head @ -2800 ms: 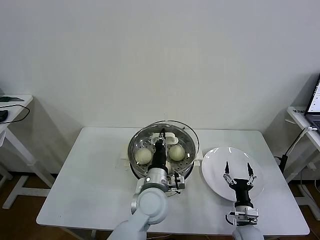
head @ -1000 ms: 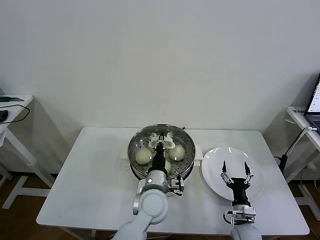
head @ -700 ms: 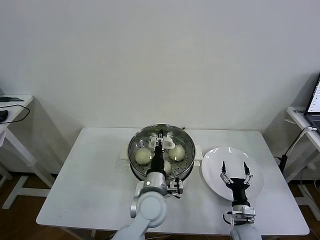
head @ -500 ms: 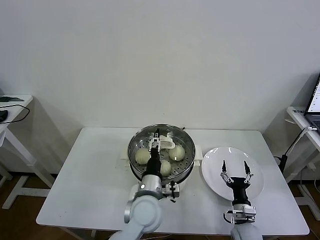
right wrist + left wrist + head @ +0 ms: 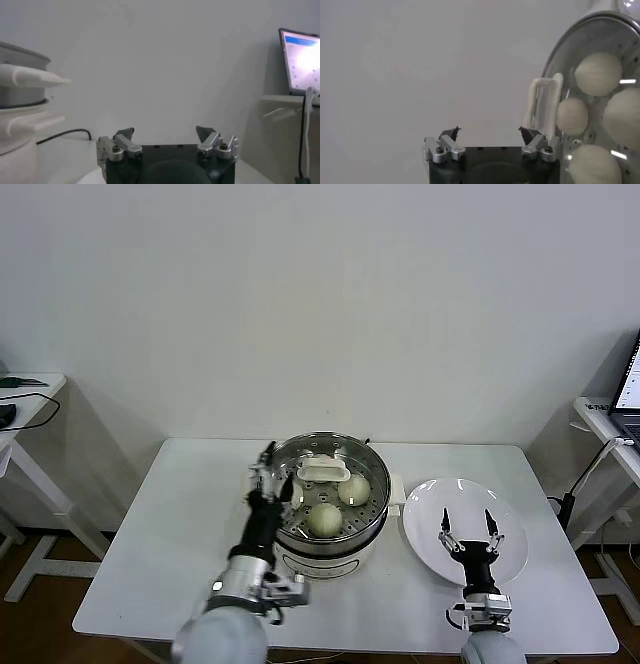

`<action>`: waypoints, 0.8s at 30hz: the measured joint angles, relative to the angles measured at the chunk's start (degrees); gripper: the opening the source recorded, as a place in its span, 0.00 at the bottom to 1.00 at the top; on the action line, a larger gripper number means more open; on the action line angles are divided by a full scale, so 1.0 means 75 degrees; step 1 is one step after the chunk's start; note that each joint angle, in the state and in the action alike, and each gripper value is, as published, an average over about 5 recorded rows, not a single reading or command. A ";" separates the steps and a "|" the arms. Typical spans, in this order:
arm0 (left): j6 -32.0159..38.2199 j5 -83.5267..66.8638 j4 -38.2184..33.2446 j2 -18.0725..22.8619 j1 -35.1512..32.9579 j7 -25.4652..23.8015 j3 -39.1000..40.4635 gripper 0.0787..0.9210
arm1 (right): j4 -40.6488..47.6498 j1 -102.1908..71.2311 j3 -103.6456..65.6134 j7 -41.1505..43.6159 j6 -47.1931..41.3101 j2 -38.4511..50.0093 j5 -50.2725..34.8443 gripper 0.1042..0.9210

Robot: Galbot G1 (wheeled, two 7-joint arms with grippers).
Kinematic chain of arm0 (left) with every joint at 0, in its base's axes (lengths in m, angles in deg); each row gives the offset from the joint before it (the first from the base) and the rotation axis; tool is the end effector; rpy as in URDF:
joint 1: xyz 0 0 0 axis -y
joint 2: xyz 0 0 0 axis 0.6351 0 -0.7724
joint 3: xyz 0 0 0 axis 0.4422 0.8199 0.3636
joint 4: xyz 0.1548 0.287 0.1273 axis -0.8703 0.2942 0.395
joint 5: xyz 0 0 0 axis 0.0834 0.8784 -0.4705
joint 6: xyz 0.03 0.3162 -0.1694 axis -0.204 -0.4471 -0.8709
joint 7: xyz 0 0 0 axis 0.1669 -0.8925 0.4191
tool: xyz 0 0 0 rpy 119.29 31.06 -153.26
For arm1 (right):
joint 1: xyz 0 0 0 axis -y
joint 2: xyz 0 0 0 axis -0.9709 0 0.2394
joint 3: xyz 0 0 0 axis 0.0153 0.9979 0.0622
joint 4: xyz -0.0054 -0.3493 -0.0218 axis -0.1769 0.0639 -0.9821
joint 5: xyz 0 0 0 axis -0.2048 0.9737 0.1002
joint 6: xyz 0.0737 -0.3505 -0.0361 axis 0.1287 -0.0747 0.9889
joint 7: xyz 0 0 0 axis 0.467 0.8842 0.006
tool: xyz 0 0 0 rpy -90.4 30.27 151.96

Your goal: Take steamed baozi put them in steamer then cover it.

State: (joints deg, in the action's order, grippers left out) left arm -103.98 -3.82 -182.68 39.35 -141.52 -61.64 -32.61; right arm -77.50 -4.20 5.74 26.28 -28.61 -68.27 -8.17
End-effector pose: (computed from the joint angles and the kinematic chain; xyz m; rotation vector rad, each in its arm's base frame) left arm 0.2140 -0.0867 -0.2044 0.1324 2.4869 1.7355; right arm 0.2383 -0.0951 -0.4295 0.2183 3.0639 -0.1477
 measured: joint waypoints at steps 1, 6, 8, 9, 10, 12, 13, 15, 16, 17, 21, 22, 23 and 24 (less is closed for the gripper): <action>0.0154 -0.0442 -0.0037 -0.0005 -0.0078 0.0155 -0.0236 0.88 | -0.0048 -0.0031 -0.0011 0.0018 -0.0012 -0.0001 -0.0059 0.88; 0.1315 -0.2928 0.0178 0.0002 -0.0370 0.0673 -0.1502 0.88 | -0.0259 -0.0200 -0.0077 0.0088 -0.0072 0.0007 -0.0327 0.88; 0.1801 -0.3952 0.0433 -0.0009 -0.0468 0.0748 -0.1994 0.88 | -0.0315 -0.0264 -0.0110 0.0103 -0.0091 0.0012 -0.0404 0.88; 0.2016 -0.4444 0.0574 -0.0019 -0.0520 0.0762 -0.2214 0.88 | -0.0337 -0.0292 -0.0128 0.0107 -0.0097 0.0012 -0.0436 0.88; 0.2225 -0.4936 0.0722 -0.0028 -0.0577 0.0765 -0.2422 0.88 | -0.0362 -0.0321 -0.0148 0.0112 -0.0103 0.0010 -0.0467 0.88; 0.2615 -0.5853 0.1019 -0.0033 -0.0705 0.0734 -0.2795 0.88 | -0.0414 -0.0382 -0.0193 0.0121 -0.0110 0.0000 -0.0525 0.88; 0.2799 -0.6264 0.1164 -0.0028 -0.0772 0.0705 -0.2957 0.88 | -0.0440 -0.0414 -0.0216 0.0128 -0.0111 -0.0005 -0.0554 0.88; 0.3157 -0.6981 0.1448 -0.0002 -0.0895 0.0631 -0.3236 0.88 | -0.0496 -0.0481 -0.0262 0.0145 -0.0108 -0.0013 -0.0607 0.88; 0.3330 -0.7288 0.1579 0.0011 -0.0950 0.0591 -0.3353 0.88 | -0.0524 -0.0514 -0.0285 0.0157 -0.0106 -0.0014 -0.0634 0.88; 0.3495 -0.7558 0.1695 0.0023 -0.0999 0.0553 -0.3457 0.88 | -0.0551 -0.0548 -0.0308 0.0170 -0.0103 -0.0016 -0.0659 0.88; 0.4080 -0.8440 0.2046 0.0054 -0.1189 0.0417 -0.3811 0.88 | -0.0645 -0.0669 -0.0394 0.0214 -0.0107 -0.0028 -0.0728 0.88; 0.4198 -0.8616 0.2114 0.0058 -0.1237 0.0389 -0.3885 0.88 | -0.0666 -0.0694 -0.0414 0.0217 -0.0115 -0.0035 -0.0739 0.88; 0.4299 -0.8773 0.2174 0.0061 -0.1284 0.0366 -0.3950 0.88 | -0.0687 -0.0719 -0.0435 0.0218 -0.0123 -0.0043 -0.0751 0.88; 0.4393 -0.8919 0.2229 0.0063 -0.1331 0.0345 -0.4009 0.88 | -0.0707 -0.0742 -0.0455 0.0218 -0.0132 -0.0052 -0.0761 0.88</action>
State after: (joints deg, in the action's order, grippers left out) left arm -71.04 -70.71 -165.96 39.82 -151.50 -59.05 -62.68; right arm -82.80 -9.77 2.33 27.92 -29.60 -68.66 -13.87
